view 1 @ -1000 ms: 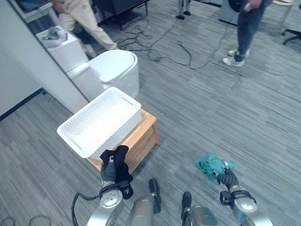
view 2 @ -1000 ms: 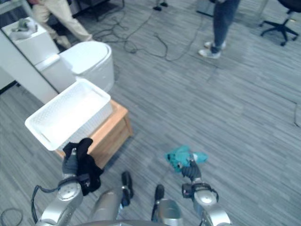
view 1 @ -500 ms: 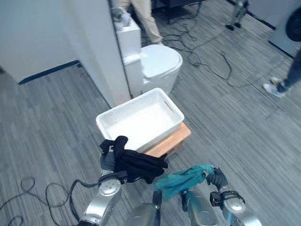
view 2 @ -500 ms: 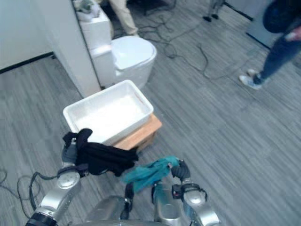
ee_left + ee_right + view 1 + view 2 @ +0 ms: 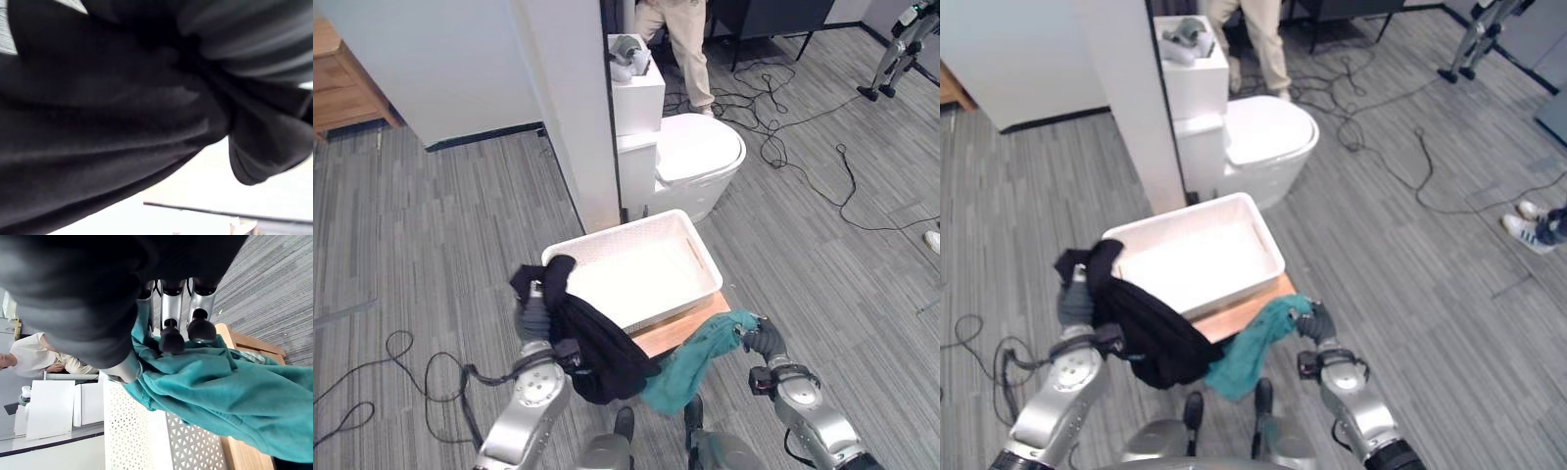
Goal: Tidy up the quilt and then pick up the clothes from the bed and put them into the laundry hamper.
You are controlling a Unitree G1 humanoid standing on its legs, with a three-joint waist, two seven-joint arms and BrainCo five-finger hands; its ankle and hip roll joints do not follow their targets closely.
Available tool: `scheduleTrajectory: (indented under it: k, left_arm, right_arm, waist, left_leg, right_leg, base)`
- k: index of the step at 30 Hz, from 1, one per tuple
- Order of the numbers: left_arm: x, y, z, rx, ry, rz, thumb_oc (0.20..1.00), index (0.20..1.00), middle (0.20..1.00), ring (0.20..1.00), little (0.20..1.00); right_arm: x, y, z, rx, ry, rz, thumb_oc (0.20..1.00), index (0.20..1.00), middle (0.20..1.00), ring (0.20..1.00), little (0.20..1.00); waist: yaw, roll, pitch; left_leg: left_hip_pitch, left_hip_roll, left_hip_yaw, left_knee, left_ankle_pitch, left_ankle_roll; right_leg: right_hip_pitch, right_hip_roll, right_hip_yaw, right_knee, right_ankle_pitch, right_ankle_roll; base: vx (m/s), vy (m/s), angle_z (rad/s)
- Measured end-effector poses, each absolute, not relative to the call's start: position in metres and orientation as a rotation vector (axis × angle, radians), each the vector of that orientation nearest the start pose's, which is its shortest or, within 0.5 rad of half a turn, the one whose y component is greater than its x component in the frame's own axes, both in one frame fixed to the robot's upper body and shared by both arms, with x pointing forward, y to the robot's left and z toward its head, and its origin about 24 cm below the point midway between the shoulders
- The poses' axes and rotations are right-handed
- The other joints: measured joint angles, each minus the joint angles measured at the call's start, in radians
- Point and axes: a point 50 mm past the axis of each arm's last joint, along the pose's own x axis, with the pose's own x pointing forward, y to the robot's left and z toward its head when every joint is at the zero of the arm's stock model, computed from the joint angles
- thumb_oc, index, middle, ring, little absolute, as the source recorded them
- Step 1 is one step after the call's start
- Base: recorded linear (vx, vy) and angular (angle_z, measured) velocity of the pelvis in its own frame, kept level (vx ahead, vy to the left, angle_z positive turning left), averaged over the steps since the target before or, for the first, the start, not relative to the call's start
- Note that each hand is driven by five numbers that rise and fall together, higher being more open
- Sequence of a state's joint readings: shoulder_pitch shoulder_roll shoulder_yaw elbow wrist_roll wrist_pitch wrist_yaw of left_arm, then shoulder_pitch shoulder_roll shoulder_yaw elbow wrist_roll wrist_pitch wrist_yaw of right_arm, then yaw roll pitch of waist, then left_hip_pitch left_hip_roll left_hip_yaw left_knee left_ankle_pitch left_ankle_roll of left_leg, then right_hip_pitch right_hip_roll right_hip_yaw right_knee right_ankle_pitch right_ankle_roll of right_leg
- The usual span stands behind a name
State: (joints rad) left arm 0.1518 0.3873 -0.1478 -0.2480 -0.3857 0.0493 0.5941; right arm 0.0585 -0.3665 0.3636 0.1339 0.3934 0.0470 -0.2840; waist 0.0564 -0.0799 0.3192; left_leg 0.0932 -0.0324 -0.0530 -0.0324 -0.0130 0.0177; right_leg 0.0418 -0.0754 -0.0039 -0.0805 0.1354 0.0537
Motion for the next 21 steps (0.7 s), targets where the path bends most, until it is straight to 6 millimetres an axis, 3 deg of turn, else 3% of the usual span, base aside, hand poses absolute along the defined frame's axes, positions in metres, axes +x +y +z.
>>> scheduleTrajectory:
  k: [3,7,10,13,16,18,21]
  left_arm:
    - [0.216,0.216,0.094,-0.097,-0.129,0.439,0.2,0.2,0.2,0.2,0.2]
    - [0.211,0.216,0.131,-0.165,-0.327,0.438,0.2,0.2,0.2,0.2,0.2]
    - [0.21,0.226,0.161,-0.087,-0.5,0.504,0.2,0.2,0.2,0.2,0.2]
    - [0.216,0.235,0.203,0.043,-0.706,0.581,0.2,0.2,0.2,0.2,0.2]
    - [0.224,0.236,0.239,0.106,-0.841,0.637,0.2,0.2,0.2,0.2,0.2]
    - [0.23,0.237,0.272,0.162,-0.939,0.687,0.2,0.2,0.2,0.2,0.2]
    - [0.25,0.243,0.297,0.249,-0.936,0.762,0.2,0.2,0.2,0.2,0.2]
  right_arm:
    - [0.217,-0.167,-0.024,-0.047,0.374,-0.017,0.2,0.2,0.2,0.2,0.2]
    - [0.218,-0.166,-0.023,-0.048,0.369,-0.015,0.2,0.2,0.2,0.2,0.2]
    - [0.22,-0.166,-0.021,-0.048,0.362,-0.013,0.2,0.2,0.2,0.2,0.2]
    - [0.218,-0.162,-0.024,-0.058,0.383,0.003,0.2,0.2,0.2,0.2,0.2]
    - [0.216,-0.155,-0.027,-0.07,0.398,0.028,0.2,0.2,0.2,0.2,0.2]
    - [0.213,-0.149,-0.029,-0.076,0.415,0.055,0.2,0.2,0.2,0.2,0.2]
    - [0.212,-0.149,-0.032,-0.091,0.447,0.078,0.2,0.2,0.2,0.2,0.2]
  waist:
    - [0.009,0.0,0.0]
    - [0.033,0.001,0.0]
    - [0.031,0.002,-0.001]
    - [0.028,0.006,-0.006]
    - [0.008,0.011,-0.014]
    - [-0.037,0.022,-0.027]
    - [-0.077,0.045,-0.05]
  left_leg:
    - [-0.005,0.004,-0.014,-0.032,0.02,-0.014]
    - [-0.008,0.013,-0.017,-0.037,0.027,-0.022]
    - [-0.023,0.017,-0.037,-0.037,0.033,-0.031]
    - [-0.023,0.023,-0.041,-0.037,0.037,-0.036]
    - [-0.021,0.023,-0.04,-0.037,0.038,-0.035]
    - [-0.013,0.02,-0.033,-0.039,0.039,-0.033]
    - [0.002,0.02,-0.006,-0.044,0.043,-0.025]
  right_leg:
    - [-0.019,0.003,-0.018,0.0,0.001,0.002]
    - [-0.023,0.012,-0.017,0.0,-0.003,0.006]
    - [-0.032,0.017,-0.022,0.0,-0.004,0.005]
    - [-0.03,0.022,-0.027,0.0,-0.003,0.004]
    - [-0.028,0.021,-0.029,0.0,-0.002,0.002]
    - [-0.023,0.018,-0.024,0.0,0.0,0.0]
    - [-0.02,0.018,-0.003,0.0,0.004,0.005]
  base:
    - [-0.01,0.012,0.12]
    - [0.01,0.003,0.01]
    - [0.07,0.015,0.1]
    - [0.12,0.034,0.08]
    - [0.11,0.065,0.02]
    - [0.17,0.117,-0.04]
    - [0.13,0.094,-0.27]
